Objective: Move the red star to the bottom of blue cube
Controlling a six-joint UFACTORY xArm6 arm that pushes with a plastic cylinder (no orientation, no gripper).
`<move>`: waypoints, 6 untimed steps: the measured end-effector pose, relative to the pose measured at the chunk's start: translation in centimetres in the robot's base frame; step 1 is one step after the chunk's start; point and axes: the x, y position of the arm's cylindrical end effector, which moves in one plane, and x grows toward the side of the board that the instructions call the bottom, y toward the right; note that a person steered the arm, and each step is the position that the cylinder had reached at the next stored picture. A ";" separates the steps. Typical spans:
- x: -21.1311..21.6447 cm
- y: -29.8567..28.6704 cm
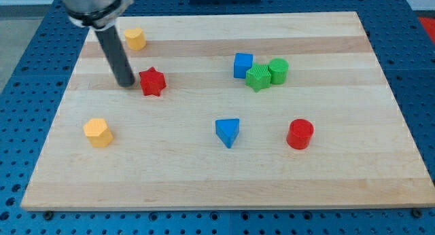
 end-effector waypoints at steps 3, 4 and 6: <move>-0.2 8.0; 0.1 3.0; 3.3 5.2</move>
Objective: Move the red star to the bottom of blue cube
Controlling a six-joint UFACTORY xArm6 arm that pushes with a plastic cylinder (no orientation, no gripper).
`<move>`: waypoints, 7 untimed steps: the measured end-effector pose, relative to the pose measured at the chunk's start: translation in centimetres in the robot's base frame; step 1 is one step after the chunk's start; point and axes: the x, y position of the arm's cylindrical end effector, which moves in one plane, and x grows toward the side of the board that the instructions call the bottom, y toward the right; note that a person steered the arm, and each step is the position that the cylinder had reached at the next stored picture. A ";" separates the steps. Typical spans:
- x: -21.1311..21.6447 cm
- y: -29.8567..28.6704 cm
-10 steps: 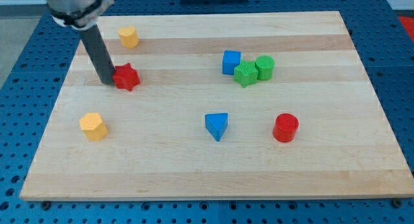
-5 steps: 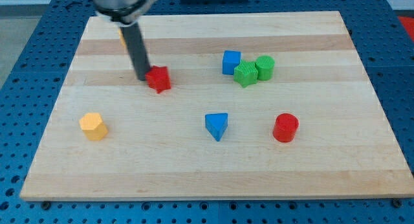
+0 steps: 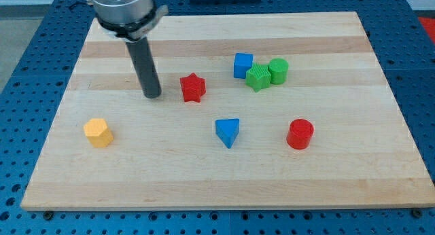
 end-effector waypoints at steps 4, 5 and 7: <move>-2.9 12.0; -2.3 12.0; 3.8 12.0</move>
